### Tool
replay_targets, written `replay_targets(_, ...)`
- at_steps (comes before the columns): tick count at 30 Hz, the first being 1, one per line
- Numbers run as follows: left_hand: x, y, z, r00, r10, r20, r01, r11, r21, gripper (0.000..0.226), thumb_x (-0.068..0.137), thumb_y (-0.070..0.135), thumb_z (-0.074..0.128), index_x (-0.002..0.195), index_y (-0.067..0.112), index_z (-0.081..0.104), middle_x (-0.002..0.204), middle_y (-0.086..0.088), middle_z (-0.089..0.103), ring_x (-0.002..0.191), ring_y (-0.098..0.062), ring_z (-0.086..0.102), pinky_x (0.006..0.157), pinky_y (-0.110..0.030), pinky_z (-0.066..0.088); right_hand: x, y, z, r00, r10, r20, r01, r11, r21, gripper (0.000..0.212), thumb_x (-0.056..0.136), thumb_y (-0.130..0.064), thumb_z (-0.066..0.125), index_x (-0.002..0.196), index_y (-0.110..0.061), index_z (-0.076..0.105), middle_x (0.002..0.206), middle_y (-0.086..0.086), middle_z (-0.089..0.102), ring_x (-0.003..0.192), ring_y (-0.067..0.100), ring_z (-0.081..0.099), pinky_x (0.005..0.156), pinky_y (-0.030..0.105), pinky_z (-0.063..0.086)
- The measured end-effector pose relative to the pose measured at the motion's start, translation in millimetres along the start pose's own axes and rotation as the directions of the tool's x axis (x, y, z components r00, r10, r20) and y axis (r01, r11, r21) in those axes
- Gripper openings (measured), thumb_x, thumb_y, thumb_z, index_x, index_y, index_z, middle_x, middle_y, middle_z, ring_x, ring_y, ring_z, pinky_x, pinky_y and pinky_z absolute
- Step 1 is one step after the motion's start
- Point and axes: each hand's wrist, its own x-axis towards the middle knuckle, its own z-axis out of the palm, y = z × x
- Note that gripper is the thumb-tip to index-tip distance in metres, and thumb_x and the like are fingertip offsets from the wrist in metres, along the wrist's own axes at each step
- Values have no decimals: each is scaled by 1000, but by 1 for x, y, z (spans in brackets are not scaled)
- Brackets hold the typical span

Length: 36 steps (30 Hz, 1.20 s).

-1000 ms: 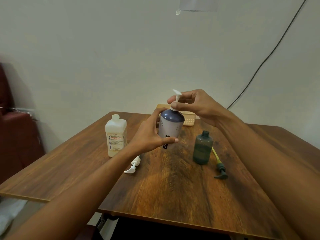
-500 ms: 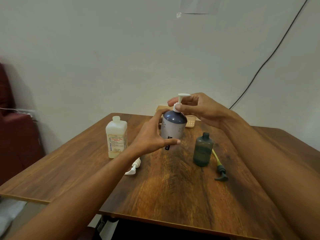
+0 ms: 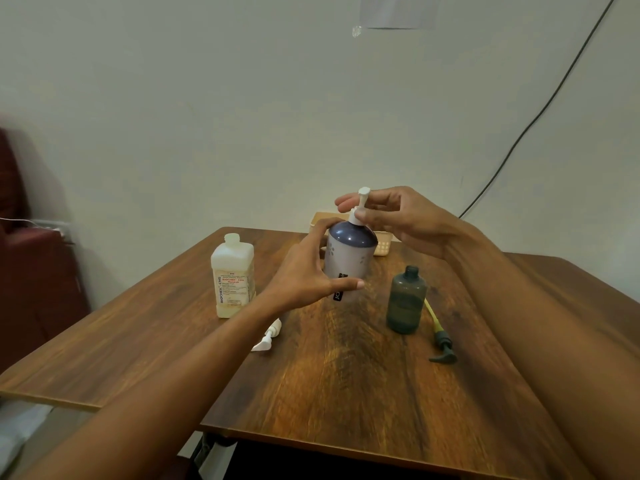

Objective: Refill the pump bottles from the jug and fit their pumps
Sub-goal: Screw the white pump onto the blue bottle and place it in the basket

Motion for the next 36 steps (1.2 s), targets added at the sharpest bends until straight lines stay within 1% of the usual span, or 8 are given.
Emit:
replay_targets(5,-1,0,2,1000,16,9,-16,1000,0,104,66,57,90,150,36,33,148,4,54,124,-13,56,90,-13,42,5,-2,5,992,-35,-119,8,976,-216,26,83,-44,87,100,-25,82,121,-13,77,120,3,66,107,40,50)
replay_targets(9,-4,-1,5,1000,8,26,-9,1000,22,110,66,57,90,154,39,26,152,4,51,124,-7,52,88,-9,38,7,2,22,952,-117,-282,-1,923,-385,61,68,-74,81,100,-22,80,97,-16,76,95,2,70,84,22,52)
replay_targets(12,-3,-2,4,1000,12,21,-12,1000,4,106,66,58,89,151,39,30,150,5,53,120,-3,50,83,-6,36,4,2,15,971,-34,-238,-56,930,-363,66,70,-82,69,108,-29,78,100,-27,75,100,-8,68,81,13,46)
replay_targets(16,1,2,0,1000,24,3,-24,1000,-19,99,66,56,90,146,38,35,146,7,55,118,-5,53,85,-6,40,-6,2,-6,998,31,-48,-37,993,-115,42,93,-53,74,124,-26,78,134,-16,72,126,4,66,102,32,54)
replay_targets(23,4,5,2,999,33,2,-33,999,-15,101,66,58,89,148,36,34,148,6,54,118,-3,51,82,-4,39,-2,-4,7,972,-19,-235,-15,990,-142,41,74,-47,85,88,-10,73,108,12,79,106,27,75,97,41,61)
replay_targets(26,4,5,3,1000,20,-11,-21,1000,-11,101,66,57,89,148,36,33,149,4,53,117,-5,51,81,-5,37,-1,-4,12,979,6,-204,-34,991,-131,52,81,-58,75,111,-16,76,112,-2,78,108,14,73,90,31,57)
replay_targets(29,6,4,2,1000,29,-4,-29,999,-19,101,67,56,90,148,35,34,148,5,54,118,-4,52,83,-5,37,-5,-7,3,995,43,-90,-49,997,-62,46,91,-49,72,129,-23,75,129,-9,75,122,8,68,97,30,57)
replay_targets(36,5,3,1,999,40,1,-40,999,-9,101,65,59,89,147,40,32,150,7,52,117,0,49,75,4,40,-1,-7,5,971,-57,-233,16,985,-174,32,74,-49,85,94,-23,85,102,-5,82,100,10,76,92,32,61)
